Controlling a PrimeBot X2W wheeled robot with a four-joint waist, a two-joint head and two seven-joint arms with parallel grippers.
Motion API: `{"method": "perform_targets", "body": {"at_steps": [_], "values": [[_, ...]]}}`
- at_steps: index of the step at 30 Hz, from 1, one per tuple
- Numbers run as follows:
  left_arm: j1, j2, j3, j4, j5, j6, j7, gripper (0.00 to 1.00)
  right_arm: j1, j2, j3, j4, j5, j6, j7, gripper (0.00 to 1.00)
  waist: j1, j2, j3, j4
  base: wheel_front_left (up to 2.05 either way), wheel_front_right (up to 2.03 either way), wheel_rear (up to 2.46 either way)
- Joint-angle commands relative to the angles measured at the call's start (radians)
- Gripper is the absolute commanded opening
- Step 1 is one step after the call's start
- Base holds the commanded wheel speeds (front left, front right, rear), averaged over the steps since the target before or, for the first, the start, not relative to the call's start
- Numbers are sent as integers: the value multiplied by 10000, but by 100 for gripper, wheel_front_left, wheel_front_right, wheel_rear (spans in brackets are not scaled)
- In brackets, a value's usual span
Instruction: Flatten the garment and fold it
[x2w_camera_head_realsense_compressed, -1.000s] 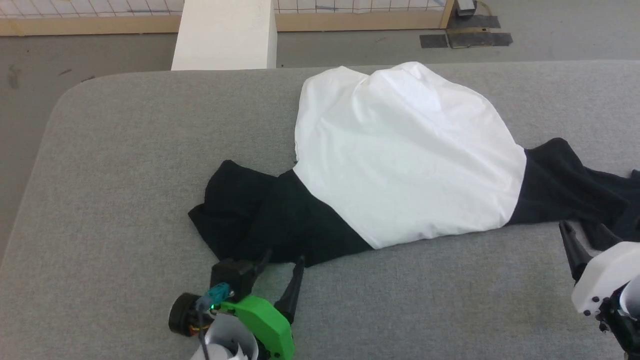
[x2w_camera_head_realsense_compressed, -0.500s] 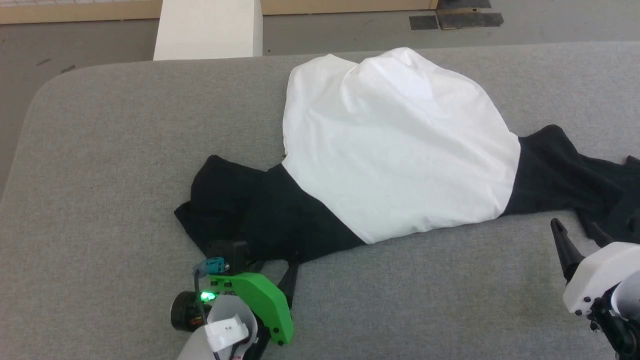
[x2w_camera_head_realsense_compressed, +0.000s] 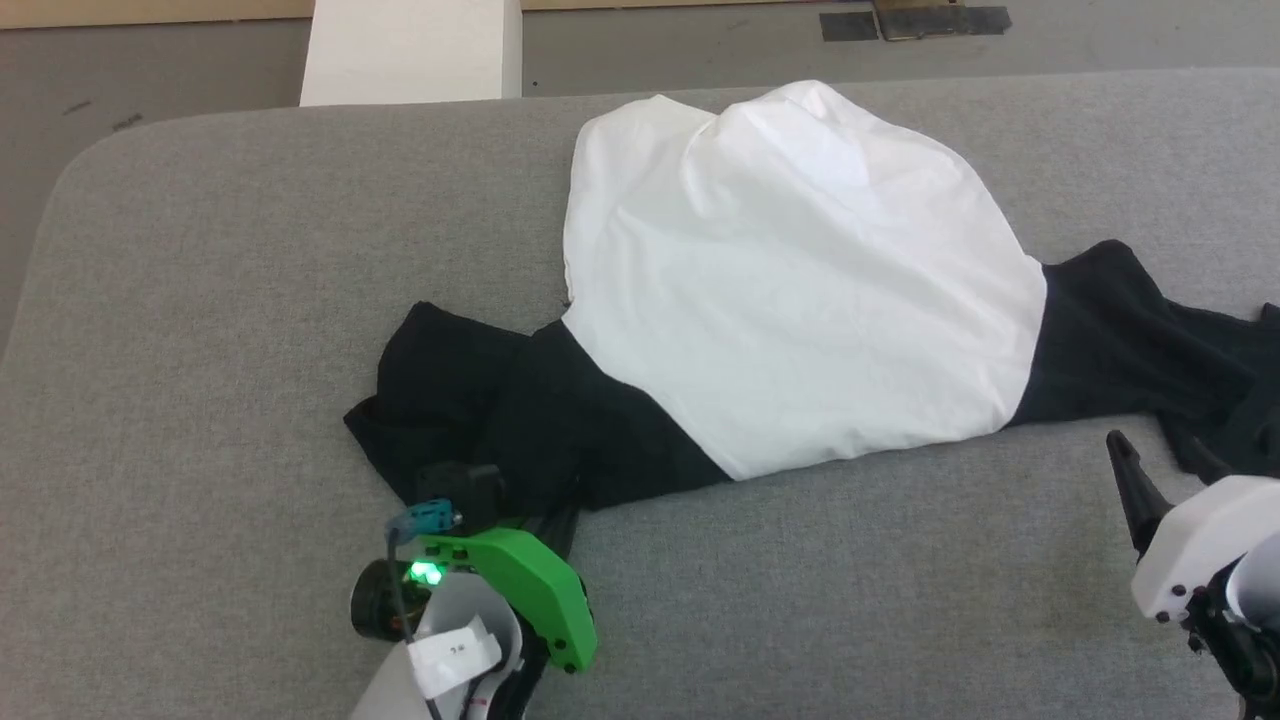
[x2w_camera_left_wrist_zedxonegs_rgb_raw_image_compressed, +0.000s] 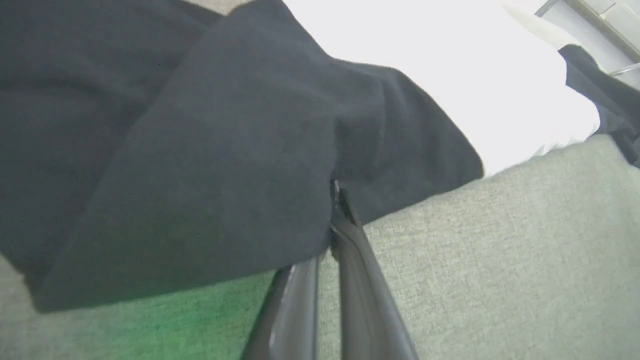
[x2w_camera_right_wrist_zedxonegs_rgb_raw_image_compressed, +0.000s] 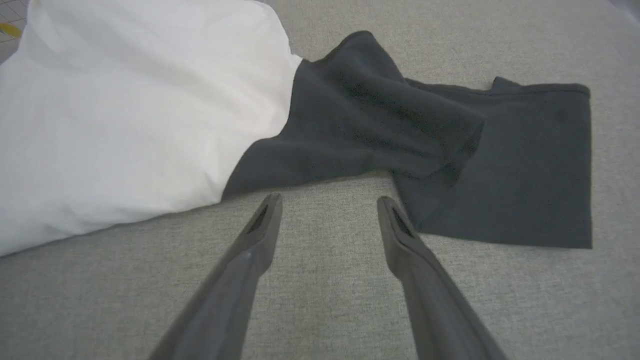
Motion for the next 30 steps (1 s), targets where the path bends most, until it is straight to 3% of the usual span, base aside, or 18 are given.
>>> {"method": "perform_targets", "body": {"at_steps": [1, 12, 29, 30], "values": [[-25, 1, 87, -165, -87, 75, -149, 0, -229, -78, 50, 31, -120, -15, 30, 100, 0, 0, 8, 18, 0, 0, 0], [179, 174, 314, -1100, -219, 321, -242, 0, -1133, -540, -121, 1266, -594, -15, 648, 100, 0, 0, 247, 249, 0, 0, 0], [41, 287, 127, -1369, -231, 383, -53, 0, -2202, -526, -242, 3269, -1261, -15, 662, 100, 0, 0, 848, 524, 0, 0, 0], [30, 290, 124, -1366, -237, 389, -55, 0, -2221, -507, -214, 3413, -1223, -15, 839, 90, 0, 0, 856, 528, 0, 0, 0]]}}
